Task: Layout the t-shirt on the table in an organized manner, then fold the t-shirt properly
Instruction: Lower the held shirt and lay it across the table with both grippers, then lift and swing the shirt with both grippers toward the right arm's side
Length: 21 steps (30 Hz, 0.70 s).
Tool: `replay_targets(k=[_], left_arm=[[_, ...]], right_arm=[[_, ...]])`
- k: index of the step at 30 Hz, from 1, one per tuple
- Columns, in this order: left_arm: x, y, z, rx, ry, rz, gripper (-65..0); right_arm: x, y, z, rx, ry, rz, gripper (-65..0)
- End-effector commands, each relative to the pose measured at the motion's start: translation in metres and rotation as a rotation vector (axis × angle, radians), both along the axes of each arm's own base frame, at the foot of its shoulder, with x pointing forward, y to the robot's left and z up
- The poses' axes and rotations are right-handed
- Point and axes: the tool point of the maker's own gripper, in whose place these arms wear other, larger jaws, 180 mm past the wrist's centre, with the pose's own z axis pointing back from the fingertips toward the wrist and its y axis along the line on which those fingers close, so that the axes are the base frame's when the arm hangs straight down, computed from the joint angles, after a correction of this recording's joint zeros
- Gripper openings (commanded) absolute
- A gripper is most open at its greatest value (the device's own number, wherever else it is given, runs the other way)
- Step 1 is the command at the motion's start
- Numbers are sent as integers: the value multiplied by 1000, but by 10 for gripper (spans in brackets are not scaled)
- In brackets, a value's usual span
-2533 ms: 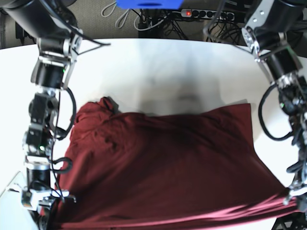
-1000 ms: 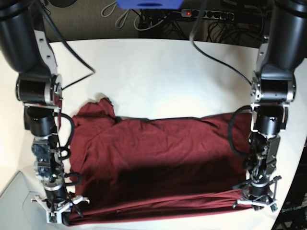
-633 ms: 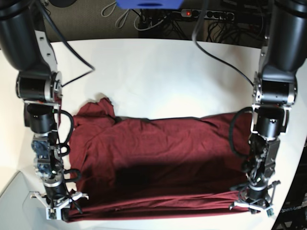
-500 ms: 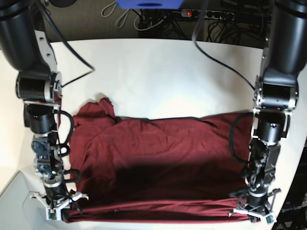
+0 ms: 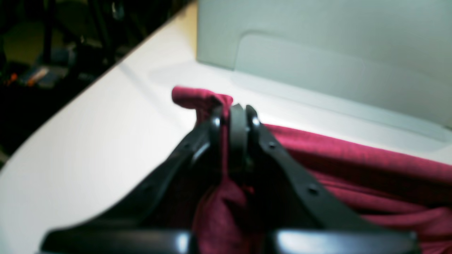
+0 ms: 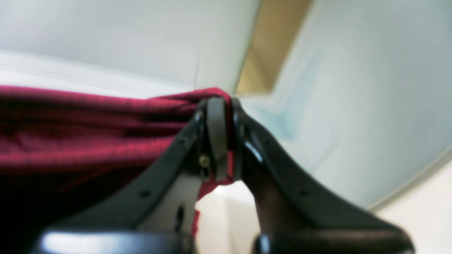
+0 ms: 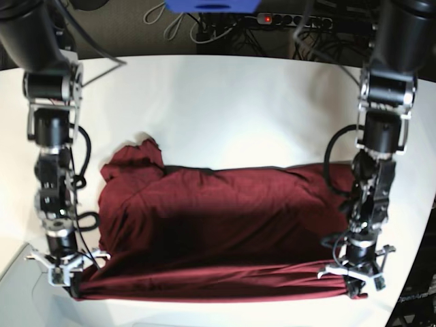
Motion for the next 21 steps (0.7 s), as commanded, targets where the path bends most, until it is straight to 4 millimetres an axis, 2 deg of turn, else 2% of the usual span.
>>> replay_targets(k=[1,3,6,12,14,18,21], left_arm=[[3,-3,44,13,-112,-17,-649],[-13,-10,58,20,-126,-56,-649],[-46,-9,70,-17,-136,-68,-649],[-105,-6,77,-30,-167,-67,-649],[-125,-7,86,-23,-196,-70,-649],[-154,-13,91,-15,-212,-82,-649],[-174,-13,86,-10,-196,-78,-649]], right_arm=[[-4,-6,33,-9,-100,-11,-650],[-25,-6,48,-23,-160,-13,-650],[-65,-7,64,-55,-233,-20,-650],[-136,-11,91,-69,-350,-75,-650],[-161,-17,98,-85,-369,-108,-650],[-193,-14,100,-91,-377,-133,-650],[-218,-9,94,-106,-350,-137,-650]])
